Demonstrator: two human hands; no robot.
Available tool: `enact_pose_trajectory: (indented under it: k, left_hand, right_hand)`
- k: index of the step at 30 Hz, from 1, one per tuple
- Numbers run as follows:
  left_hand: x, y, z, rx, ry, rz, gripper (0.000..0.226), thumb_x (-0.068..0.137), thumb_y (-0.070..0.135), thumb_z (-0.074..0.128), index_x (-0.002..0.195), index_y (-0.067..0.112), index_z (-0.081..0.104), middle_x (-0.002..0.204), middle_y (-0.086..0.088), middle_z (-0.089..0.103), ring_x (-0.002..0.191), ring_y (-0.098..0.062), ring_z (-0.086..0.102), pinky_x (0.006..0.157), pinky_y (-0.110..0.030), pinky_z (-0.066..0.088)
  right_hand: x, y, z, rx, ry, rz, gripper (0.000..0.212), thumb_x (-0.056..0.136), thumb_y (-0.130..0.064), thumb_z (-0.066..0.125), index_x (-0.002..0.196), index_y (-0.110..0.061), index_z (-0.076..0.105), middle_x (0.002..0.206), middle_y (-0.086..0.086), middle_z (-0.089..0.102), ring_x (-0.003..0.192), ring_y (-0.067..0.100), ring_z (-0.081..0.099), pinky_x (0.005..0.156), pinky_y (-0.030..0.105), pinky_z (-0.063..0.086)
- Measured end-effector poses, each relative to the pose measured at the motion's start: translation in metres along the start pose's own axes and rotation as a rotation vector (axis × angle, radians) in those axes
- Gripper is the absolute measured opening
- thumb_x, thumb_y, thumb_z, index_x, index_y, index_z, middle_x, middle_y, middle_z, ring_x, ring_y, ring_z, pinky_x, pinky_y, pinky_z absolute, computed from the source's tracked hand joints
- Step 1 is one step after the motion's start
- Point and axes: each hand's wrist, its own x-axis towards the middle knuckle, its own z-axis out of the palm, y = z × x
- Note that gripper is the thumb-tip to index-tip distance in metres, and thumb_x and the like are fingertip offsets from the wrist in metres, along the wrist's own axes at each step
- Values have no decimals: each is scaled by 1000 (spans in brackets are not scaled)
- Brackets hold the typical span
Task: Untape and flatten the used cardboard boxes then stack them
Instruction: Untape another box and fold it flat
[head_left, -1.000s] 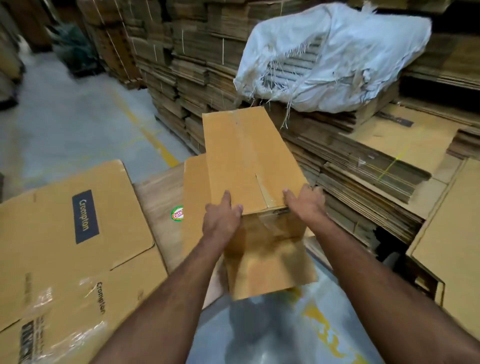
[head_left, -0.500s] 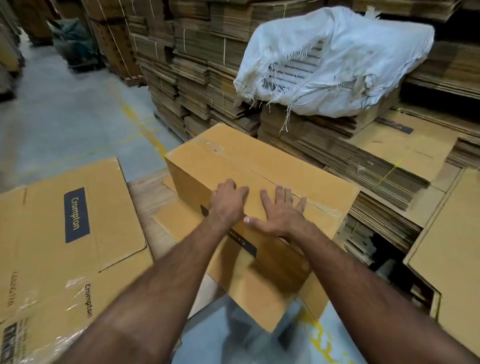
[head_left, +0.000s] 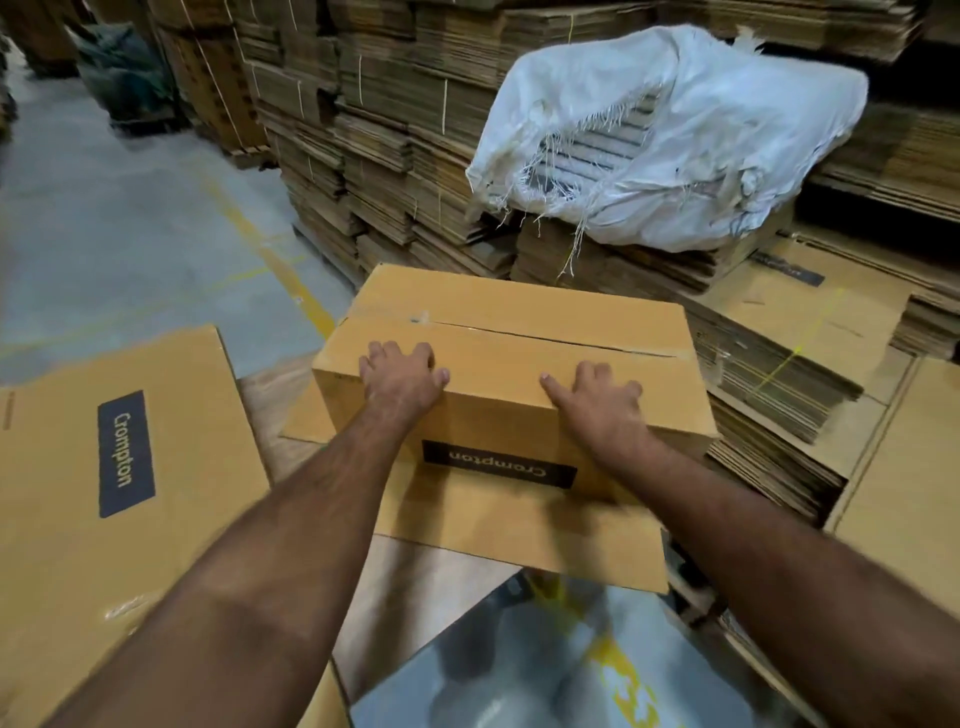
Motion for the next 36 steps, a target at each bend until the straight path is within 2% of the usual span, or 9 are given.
enact_pose_trajectory:
  k: [2, 4, 8, 11, 14, 21, 28, 32, 36]
  left_hand:
    - [10, -10, 1, -43, -10, -104, 60, 91, 64, 44, 133, 21, 44, 151, -29, 25, 143, -46, 14, 116, -57, 12]
    - [18, -24, 2, -86, -35, -216, 78, 84, 75, 44, 139, 20, 37, 154, -31, 13, 144, -47, 6, 115, -60, 5]
    - [30, -46, -3, -94, -111, -292, 99, 74, 89, 38, 150, 29, 19, 155, -27, 10, 143, -46, 10, 113, -62, 13]
    - [32, -51, -8, -93, -141, -324, 109, 66, 93, 41, 151, 31, 15, 150, -23, 19, 138, -41, 22, 110, -55, 25]
    - [30, -54, -16, -102, -200, -382, 116, 60, 96, 42, 153, 35, 9, 150, -22, 22, 139, -38, 23, 111, -50, 27]
    - [1, -43, -22, 17, -143, -481, 93, 74, 87, 42, 144, 27, 34, 137, -17, 43, 126, -33, 43, 96, -41, 37]
    - [-49, -14, -18, 30, -127, -486, 61, 91, 59, 54, 133, 14, 51, 132, -8, 54, 121, -24, 54, 83, -31, 42]
    - [-78, 14, -16, 48, -197, -293, 28, 96, 19, 54, 121, 11, 64, 126, -7, 63, 116, -25, 60, 79, -30, 47]
    - [-94, 14, -29, 123, -238, -130, 26, 93, 15, 58, 116, 4, 64, 120, -8, 65, 112, -26, 62, 84, -32, 51]
  right_hand:
    - [-1, -18, 10, 160, -6, 132, 88, 91, -28, 65, 155, -38, 5, 142, 16, 29, 126, 34, 32, 95, 57, 42]
    - [2, -28, 17, 310, 0, 179, 83, 91, -55, 58, 154, -38, 7, 146, 18, 25, 133, 36, 27, 104, 66, 31]
    - [2, -38, 25, 516, -30, 179, 86, 86, -82, 23, 155, -39, -5, 163, 16, -11, 148, 42, -13, 104, 77, -8]
    - [1, -43, 27, 564, -26, 218, 87, 84, -85, 15, 155, -40, -8, 162, 16, -18, 147, 39, -22, 103, 78, -11]
    - [2, -48, 25, 568, -9, 261, 86, 83, -86, 13, 154, -41, -8, 161, 17, -20, 147, 39, -21, 101, 81, -8]
    - [28, -33, 24, 681, -1, 263, 74, 92, -75, 16, 155, -39, 3, 162, 19, -14, 148, 40, -16, 106, 76, 11]
    - [61, -26, 10, 713, 11, 26, 60, 103, -43, 31, 157, -27, 13, 163, 20, -5, 148, 43, -12, 117, 63, 14]
    - [51, -64, -9, 684, -96, -138, 84, 93, -56, 46, 158, -20, 5, 164, 10, -12, 148, 37, -18, 114, 67, 13]
    - [25, -103, -29, 554, -247, -301, 109, 85, -65, 57, 157, -17, -11, 162, 8, -25, 147, 35, -25, 110, 73, 6]
